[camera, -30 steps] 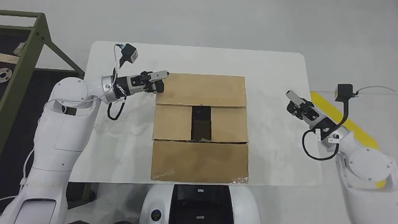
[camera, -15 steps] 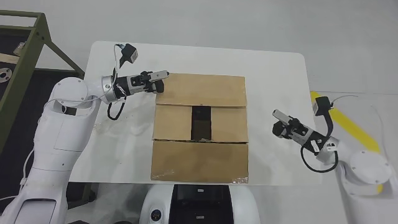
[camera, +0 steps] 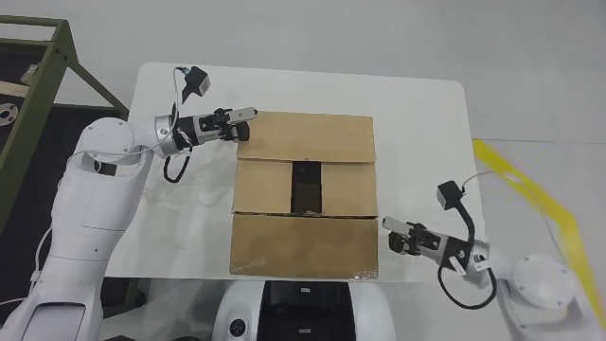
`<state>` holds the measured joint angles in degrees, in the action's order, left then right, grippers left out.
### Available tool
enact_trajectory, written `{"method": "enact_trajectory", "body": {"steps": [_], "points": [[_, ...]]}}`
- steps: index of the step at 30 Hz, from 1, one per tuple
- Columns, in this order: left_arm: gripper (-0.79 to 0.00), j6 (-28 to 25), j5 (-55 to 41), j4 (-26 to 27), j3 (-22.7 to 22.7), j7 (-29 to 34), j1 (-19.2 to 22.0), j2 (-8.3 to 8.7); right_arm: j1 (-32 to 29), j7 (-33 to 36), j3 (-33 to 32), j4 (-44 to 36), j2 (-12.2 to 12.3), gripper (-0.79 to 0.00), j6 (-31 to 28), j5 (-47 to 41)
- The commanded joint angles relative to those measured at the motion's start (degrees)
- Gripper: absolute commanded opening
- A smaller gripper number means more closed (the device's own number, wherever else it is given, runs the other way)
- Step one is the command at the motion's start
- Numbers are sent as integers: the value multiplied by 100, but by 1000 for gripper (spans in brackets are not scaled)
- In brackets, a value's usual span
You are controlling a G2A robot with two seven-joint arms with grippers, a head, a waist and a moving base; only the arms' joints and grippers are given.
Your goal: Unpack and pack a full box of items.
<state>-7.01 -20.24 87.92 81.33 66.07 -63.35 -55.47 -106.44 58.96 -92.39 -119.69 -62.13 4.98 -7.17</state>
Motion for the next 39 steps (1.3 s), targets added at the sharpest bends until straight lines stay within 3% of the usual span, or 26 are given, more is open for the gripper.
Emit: {"method": "enact_trajectory", "body": {"steps": [1, 13, 21, 39], "points": [[0, 0, 0, 0, 0, 0, 0, 0, 10, 17, 152, 7, 2, 0, -7, 44], [0, 0, 0, 0, 0, 0, 0, 0, 243, 207, 771, 139, 35, 0, 3, 13], [0, 0, 0, 0, 0, 0, 0, 0, 231, 349, 658, -269, 84, 0, -192, -301], [0, 0, 0, 0, 0, 0, 0, 0, 783, -407, 715, -348, 116, 0, -289, -470]]}}
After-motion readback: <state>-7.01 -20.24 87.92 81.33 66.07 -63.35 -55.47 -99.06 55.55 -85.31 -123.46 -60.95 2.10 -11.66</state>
